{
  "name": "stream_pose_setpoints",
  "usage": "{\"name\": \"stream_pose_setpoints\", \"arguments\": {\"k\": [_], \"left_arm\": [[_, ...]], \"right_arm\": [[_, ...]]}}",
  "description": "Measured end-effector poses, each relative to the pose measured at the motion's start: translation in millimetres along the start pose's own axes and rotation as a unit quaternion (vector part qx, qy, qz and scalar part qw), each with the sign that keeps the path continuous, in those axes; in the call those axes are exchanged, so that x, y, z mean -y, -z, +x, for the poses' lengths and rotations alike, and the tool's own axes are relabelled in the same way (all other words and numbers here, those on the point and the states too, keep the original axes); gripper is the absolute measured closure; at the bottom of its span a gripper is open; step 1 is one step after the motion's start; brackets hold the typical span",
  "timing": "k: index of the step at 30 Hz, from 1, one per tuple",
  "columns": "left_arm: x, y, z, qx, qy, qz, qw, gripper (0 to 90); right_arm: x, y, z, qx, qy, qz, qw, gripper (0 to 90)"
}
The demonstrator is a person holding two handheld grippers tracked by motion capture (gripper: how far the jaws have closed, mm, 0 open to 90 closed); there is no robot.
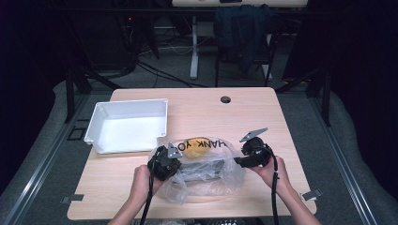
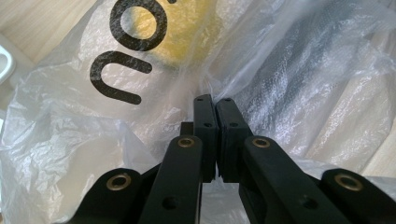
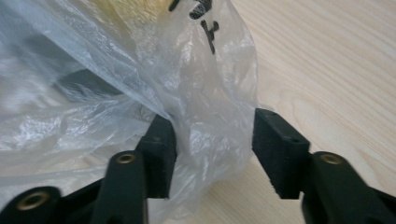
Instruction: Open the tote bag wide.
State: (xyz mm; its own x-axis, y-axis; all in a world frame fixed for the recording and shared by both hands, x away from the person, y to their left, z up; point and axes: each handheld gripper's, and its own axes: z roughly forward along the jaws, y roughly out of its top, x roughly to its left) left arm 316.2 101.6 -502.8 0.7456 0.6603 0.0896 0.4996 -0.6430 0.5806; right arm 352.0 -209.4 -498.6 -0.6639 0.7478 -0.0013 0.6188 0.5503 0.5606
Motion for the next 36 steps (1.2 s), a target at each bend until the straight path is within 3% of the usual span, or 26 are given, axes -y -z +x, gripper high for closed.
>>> {"name": "stream_pose_setpoints", "arguments": {"k": [3,7,10,13,14,17,21,23,26,29,33,36], "left_arm": [[-0.5,0.8,1.6,0.005,0.007,-0.001,1.0000,86.3],[-1.5,2.0,2.4,0.006,0.014,-0.004,0.9999,85.4],[-2.1,2.4,3.2,0.006,0.017,-0.004,0.9998,86.1],[-4.7,2.4,4.3,0.008,0.019,-0.006,0.9998,86.5],[-5.8,2.1,4.3,0.008,0.018,-0.007,0.9998,87.1],[-7.9,0.9,3.0,0.009,0.017,-0.006,0.9998,88.8],[-8.7,-1.6,2.1,0.006,0.015,-0.005,0.9999,89.4],[-8.7,-2.3,2.9,0.002,0.013,-0.002,0.9999,89.4],[-8.3,-3.4,4.3,-0.003,0.013,0.002,0.9999,89.3],[-7.0,-4.5,4.9,-0.012,0.011,0.008,0.9998,89.2],[-4.6,-4.7,7.3,-0.023,0.004,0.016,0.9996,89.2],[-2.9,-3.5,9.6,-0.018,0.006,0.019,0.9996,88.6]], "right_arm": [[-4.6,17.7,6.7,-0.023,0.006,-0.036,0.9991,44.4],[-9.5,40.3,26.4,-0.058,0.035,-0.083,0.9942,43.6],[-10.1,43.7,45.5,-0.091,0.068,-0.084,0.9899,45.5],[-10.7,38.2,61.9,-0.106,0.099,-0.067,0.9871,46.3],[-11.2,36.0,67.5,-0.105,0.112,-0.064,0.9861,46.0],[-13.1,36.4,73.3,-0.095,0.119,-0.064,0.9862,45.3],[-12.0,43.1,76.1,-0.072,0.120,-0.087,0.9863,47.5],[-12.1,42.4,75.5,-0.045,0.116,-0.077,0.9893,53.8],[-10.7,31.6,64.6,-0.012,0.096,-0.055,0.9938,68.6],[-8.7,17.5,48.6,0.003,0.071,-0.038,0.9967,78.2],[-5.5,7.7,35.4,0.016,0.056,-0.022,0.9981,84.1],[-2.3,6.2,30.4,0.026,0.053,-0.016,0.9981,84.9]]}}
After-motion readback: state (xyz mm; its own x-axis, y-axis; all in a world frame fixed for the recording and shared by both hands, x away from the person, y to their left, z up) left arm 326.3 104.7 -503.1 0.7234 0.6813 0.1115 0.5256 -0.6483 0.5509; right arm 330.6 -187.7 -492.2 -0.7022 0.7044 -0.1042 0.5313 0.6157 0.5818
